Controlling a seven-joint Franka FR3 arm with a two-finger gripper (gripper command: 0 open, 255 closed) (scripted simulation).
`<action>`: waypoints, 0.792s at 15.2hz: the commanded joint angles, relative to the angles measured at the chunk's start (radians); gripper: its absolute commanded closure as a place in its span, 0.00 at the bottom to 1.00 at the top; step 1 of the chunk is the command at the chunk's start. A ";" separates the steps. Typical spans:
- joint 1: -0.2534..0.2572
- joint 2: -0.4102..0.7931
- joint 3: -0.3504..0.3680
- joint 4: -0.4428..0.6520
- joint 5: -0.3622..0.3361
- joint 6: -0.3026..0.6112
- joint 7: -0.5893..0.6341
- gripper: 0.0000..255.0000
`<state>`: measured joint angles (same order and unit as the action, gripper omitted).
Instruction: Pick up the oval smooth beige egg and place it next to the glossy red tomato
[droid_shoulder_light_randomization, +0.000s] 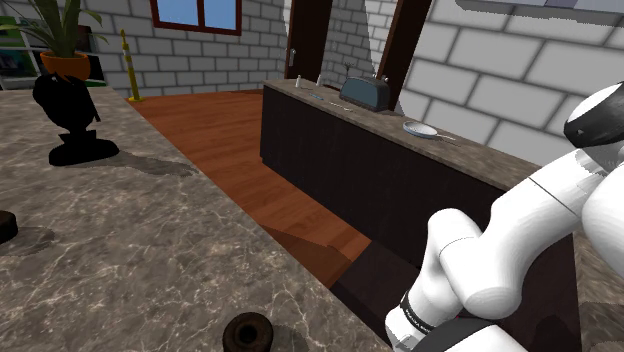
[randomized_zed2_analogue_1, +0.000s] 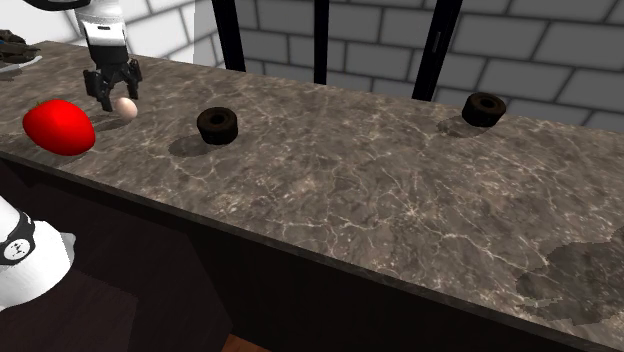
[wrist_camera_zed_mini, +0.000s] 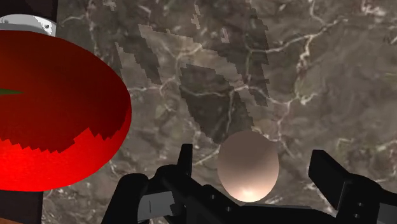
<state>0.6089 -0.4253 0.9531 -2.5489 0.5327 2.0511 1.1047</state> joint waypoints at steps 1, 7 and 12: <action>0.004 -0.019 -0.021 0.021 -0.005 -0.040 -0.002 0.00; 0.007 -0.058 -0.072 0.087 -0.026 -0.145 -0.004 0.00; 0.007 -0.058 -0.072 0.087 -0.026 -0.145 -0.004 0.00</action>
